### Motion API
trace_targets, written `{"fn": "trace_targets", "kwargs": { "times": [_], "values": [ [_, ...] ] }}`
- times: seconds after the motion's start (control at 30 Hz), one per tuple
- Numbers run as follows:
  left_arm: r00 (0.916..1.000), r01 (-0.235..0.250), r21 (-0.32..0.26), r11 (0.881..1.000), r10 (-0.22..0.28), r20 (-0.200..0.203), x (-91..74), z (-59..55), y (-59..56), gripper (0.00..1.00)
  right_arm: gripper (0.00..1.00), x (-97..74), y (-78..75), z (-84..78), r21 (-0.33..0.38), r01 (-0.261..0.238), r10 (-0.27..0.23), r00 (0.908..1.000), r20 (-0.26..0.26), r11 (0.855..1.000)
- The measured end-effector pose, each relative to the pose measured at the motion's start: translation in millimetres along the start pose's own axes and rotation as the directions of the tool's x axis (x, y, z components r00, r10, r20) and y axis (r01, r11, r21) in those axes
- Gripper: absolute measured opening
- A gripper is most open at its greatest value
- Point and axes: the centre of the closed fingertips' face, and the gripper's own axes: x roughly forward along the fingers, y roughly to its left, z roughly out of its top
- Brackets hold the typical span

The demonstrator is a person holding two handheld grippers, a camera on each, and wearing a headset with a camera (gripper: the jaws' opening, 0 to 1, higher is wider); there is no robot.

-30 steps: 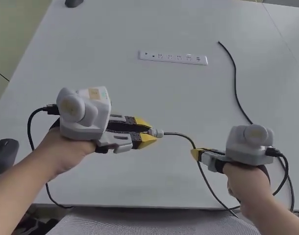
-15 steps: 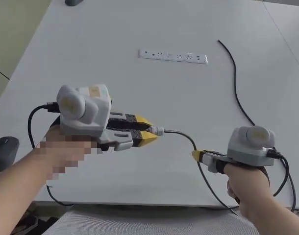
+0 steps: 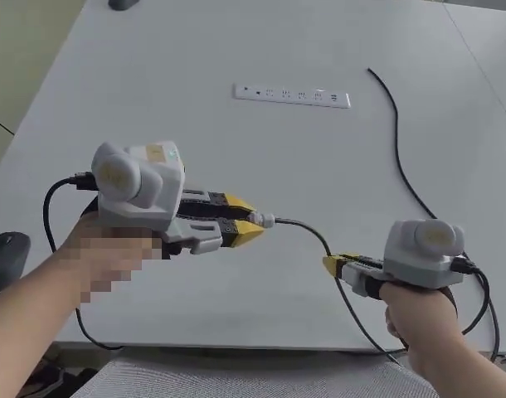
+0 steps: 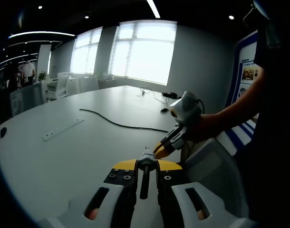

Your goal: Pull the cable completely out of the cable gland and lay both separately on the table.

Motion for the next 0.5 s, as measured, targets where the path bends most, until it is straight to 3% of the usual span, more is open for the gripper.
{"fn": "trace_targets", "kwargs": {
  "times": [0.13, 0.27, 0.37, 0.47, 0.5],
  "values": [
    [0.9999, -0.003, 0.007, 1.000, 0.003, -0.010, 0.3, -1.3, 1.5, 0.15, 0.06, -1.2, 4.3, 6.2, -0.089, -0.003, 0.003, 1.0000, 0.007, 0.996],
    [0.9999, -0.003, 0.005, 1.000, 0.003, -0.010, 0.6, -0.3, 2.7, 0.15, 0.13, -5.9, 15.1, 18.0, -0.215, -0.013, 0.018, 0.9996, 0.021, 0.976],
    [0.9999, -0.001, 0.007, 1.000, 0.001, -0.012, 0.7, 0.0, 2.8, 0.15, 0.16, -12.7, 29.5, 30.4, -0.340, -0.021, 0.035, 0.9988, 0.035, 0.940],
    [0.9999, -0.001, 0.003, 1.000, 0.001, -0.013, 0.7, -0.4, 3.5, 0.15, 0.19, -18.5, 49.3, 44.6, -0.462, -0.032, 0.063, 0.9968, 0.050, 0.886],
    [0.9999, 0.000, 0.002, 1.000, 0.000, -0.014, 0.7, -0.6, 3.4, 0.15, 0.21, -19.2, 52.5, 46.4, -0.480, -0.034, 0.063, 0.9970, 0.045, 0.877]
  ]
}}
